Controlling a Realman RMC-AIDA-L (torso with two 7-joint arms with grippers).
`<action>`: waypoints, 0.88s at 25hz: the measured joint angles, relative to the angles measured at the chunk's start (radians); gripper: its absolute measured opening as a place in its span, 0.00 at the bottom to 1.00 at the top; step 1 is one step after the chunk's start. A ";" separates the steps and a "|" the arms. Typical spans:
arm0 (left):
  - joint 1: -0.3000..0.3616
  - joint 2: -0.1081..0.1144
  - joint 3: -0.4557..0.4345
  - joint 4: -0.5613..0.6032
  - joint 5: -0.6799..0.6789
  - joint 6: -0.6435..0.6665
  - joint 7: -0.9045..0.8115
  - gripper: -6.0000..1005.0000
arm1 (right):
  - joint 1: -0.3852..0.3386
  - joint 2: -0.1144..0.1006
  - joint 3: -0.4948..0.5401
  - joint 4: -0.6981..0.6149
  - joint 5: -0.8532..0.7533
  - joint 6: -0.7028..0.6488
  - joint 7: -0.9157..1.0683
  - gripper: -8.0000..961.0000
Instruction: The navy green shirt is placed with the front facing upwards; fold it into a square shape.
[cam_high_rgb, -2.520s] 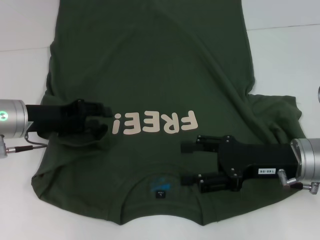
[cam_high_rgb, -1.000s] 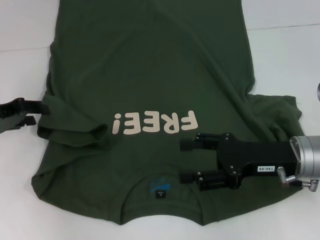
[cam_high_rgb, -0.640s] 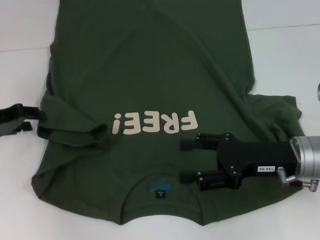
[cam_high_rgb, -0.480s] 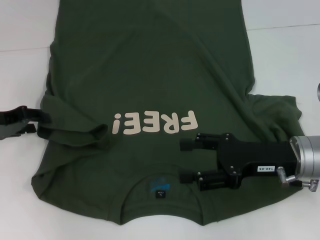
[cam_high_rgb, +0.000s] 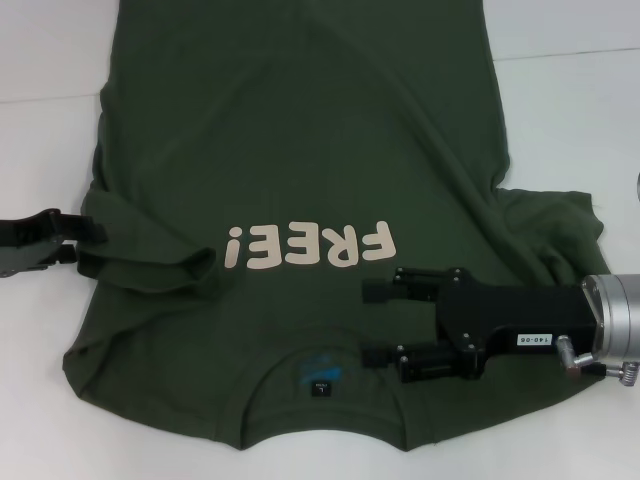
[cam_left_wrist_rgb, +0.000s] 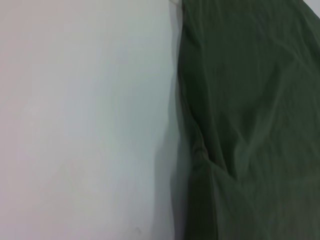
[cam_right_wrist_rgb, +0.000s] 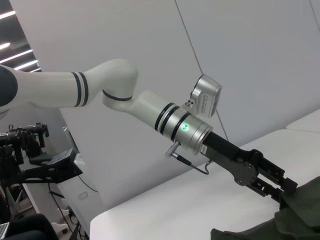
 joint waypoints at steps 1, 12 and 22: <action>0.000 0.000 0.000 0.000 0.000 0.000 0.000 0.51 | 0.000 0.000 0.000 0.000 0.000 0.000 0.000 0.92; -0.014 0.001 0.026 -0.002 -0.001 -0.005 -0.013 0.48 | 0.000 0.000 0.009 0.000 0.000 0.000 -0.001 0.92; -0.020 0.010 0.027 -0.010 -0.001 0.012 -0.026 0.17 | 0.003 0.000 0.019 0.000 0.000 -0.002 -0.001 0.92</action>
